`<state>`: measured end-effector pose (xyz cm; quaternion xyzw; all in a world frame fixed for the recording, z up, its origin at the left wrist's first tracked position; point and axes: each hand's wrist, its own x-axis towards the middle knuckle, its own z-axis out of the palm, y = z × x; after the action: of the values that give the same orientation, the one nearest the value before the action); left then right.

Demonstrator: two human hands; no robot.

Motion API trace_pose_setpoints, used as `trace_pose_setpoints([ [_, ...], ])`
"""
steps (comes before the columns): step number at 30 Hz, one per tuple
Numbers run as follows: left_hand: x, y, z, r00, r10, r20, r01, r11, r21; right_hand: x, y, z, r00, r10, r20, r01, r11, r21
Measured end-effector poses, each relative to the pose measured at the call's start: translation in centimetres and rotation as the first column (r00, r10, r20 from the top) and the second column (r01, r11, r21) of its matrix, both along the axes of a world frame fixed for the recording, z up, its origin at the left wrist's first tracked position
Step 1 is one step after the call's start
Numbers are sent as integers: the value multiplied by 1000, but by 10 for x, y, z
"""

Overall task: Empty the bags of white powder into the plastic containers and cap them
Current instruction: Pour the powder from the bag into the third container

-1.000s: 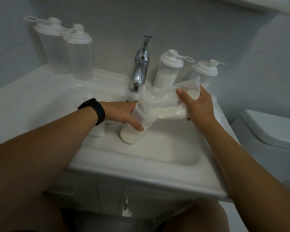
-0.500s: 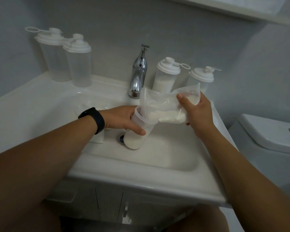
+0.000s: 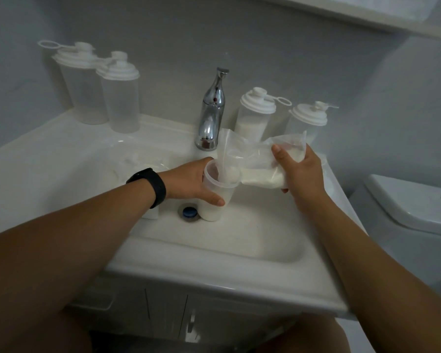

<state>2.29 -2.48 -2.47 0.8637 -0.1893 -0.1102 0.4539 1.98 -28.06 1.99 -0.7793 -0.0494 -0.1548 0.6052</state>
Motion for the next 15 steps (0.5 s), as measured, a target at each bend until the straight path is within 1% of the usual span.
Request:
trace_pose_setpoints([
  [2,1,3,0,1000,4,-17,-4,1000,-5,1,1,-3,1000,7,-26,-6,1000,16],
  [5,0,6,2,998,57,-17,-57,998,-28,4,1,-6,1000,9,-30,-8,999,43],
  [10,-6,-1,12,997,31,-70,-43,983,-178,7,0,-9,999,11,-47,-8,998,65],
  [13,-6,-3,13,996,58,-73,-74,965,-252,10,-1,-11,998,6,-55,-2,998,70],
  [15,-5,-3,12,994,100,-45,-108,961,-256,11,-1,-11,998,5,-56,-1,997,73],
])
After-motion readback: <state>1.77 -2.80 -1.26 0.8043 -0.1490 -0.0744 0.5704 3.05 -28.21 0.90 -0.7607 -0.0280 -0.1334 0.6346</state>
